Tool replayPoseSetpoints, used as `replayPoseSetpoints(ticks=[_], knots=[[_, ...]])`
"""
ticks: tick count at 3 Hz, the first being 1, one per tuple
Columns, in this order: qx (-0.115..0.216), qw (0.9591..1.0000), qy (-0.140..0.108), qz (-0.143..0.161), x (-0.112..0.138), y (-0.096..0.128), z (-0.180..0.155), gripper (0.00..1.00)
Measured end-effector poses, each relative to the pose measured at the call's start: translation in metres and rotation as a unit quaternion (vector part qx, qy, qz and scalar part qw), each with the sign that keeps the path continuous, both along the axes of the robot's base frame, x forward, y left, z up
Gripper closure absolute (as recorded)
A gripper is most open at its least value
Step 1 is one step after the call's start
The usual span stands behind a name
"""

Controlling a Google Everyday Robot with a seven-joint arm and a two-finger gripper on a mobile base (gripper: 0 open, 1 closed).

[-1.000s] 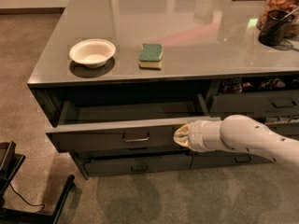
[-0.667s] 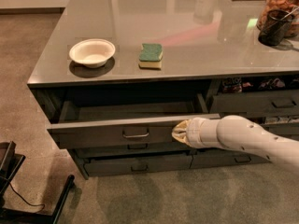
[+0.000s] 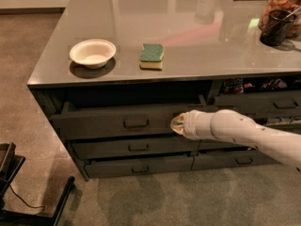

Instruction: Close top drawer

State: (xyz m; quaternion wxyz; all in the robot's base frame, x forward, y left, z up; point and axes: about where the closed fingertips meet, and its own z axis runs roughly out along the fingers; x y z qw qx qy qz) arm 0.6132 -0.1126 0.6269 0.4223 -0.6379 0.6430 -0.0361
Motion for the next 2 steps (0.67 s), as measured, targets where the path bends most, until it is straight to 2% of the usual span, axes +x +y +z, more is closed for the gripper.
replayPoseSetpoints(ticks=[1, 2], knots=[[-0.009, 0.9998, -0.011, 0.010, 0.0375, 0.0147, -0.0024, 1.00], [-0.009, 0.9998, -0.012, 0.012, 0.0407, 0.0163, -0.0022, 1.00]])
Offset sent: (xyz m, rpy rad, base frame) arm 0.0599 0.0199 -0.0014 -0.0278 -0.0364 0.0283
